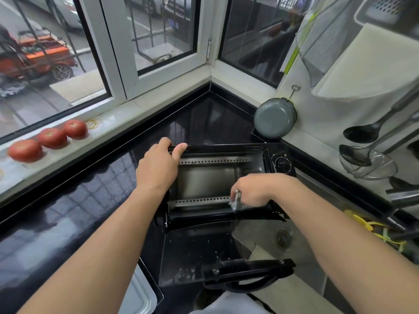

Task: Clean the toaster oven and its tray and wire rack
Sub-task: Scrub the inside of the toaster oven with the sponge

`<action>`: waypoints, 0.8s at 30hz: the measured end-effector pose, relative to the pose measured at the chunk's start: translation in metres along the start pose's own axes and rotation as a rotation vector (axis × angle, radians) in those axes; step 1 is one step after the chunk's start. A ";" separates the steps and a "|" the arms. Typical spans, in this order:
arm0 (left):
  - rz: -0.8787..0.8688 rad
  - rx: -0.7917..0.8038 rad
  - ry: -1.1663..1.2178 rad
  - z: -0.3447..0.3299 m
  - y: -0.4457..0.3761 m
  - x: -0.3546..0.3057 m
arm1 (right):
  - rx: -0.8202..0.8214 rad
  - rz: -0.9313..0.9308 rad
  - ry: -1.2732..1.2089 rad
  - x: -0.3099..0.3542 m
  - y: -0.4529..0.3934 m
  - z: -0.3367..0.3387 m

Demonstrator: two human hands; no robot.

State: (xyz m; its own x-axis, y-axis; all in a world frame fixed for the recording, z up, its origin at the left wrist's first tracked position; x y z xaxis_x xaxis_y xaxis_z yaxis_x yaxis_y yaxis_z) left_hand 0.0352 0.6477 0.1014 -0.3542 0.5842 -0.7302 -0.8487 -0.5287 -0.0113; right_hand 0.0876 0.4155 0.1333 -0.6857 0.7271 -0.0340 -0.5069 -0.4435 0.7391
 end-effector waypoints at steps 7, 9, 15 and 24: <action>-0.012 -0.015 -0.003 -0.001 0.003 0.002 | 0.021 0.035 -0.079 0.009 -0.013 -0.004; -0.008 -0.012 -0.006 -0.001 0.001 0.001 | -0.023 0.056 -0.197 0.011 -0.014 0.001; -0.017 -0.018 -0.007 -0.002 -0.001 0.004 | 0.063 -0.009 -0.172 0.010 -0.022 -0.010; -0.010 -0.025 -0.008 -0.003 -0.003 0.006 | 0.100 -0.081 0.011 0.000 -0.017 0.000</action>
State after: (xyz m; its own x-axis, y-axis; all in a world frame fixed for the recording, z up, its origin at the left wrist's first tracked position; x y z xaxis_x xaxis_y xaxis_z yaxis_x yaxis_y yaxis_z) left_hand 0.0364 0.6507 0.0946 -0.3491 0.5940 -0.7248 -0.8419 -0.5385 -0.0358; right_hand 0.0959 0.4232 0.1213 -0.6509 0.7522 -0.1029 -0.5063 -0.3290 0.7971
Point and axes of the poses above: each hand's wrist, its own y-axis away from the middle knuckle, its own z-axis out of the back of the hand, x = y × z, the point moved 3 cm from there along -y, towards the middle knuckle, and after that the axes turned 9 degrees about y, right-handed, at the moved point
